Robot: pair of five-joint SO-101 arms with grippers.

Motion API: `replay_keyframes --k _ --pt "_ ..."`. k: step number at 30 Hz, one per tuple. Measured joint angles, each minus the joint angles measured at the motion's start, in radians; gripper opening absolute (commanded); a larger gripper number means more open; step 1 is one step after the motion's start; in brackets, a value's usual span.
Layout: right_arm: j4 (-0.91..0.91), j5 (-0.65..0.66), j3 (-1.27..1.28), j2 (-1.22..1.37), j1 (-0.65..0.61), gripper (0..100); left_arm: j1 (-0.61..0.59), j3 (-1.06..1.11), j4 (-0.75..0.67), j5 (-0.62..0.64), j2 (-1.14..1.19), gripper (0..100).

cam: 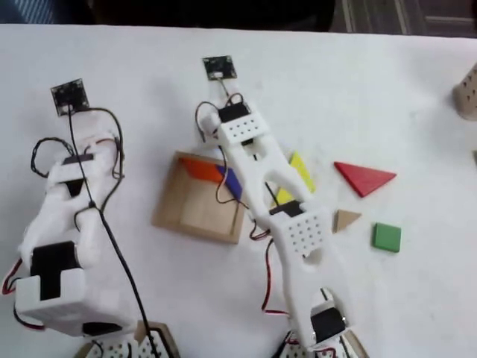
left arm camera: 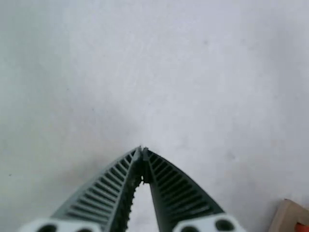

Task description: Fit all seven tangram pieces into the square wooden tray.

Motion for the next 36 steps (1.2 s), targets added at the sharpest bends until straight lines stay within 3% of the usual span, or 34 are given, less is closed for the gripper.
replay_keyframes --k 18,25,28,32,36 --pt "0.193 0.089 -0.008 -0.006 0.147 1.8 0.0 0.0 0.0 0.0 0.0 2" --pt "0.215 0.091 0.218 -0.138 0.181 1.8 0.0 0.0 0.0 0.0 0.0 2" --pt "0.137 0.087 0.419 -0.285 0.18 1.8 0.0 0.0 0.0 0.0 0.0 2" --pt "-0.052 -0.012 0.709 -0.523 0.189 1.8 0.0 0.0 0.0 0.0 0.0 2" --pt "-0.249 -0.066 0.855 -0.612 0.199 1.9 0.0 0.0 0.0 0.0 0.0 2"
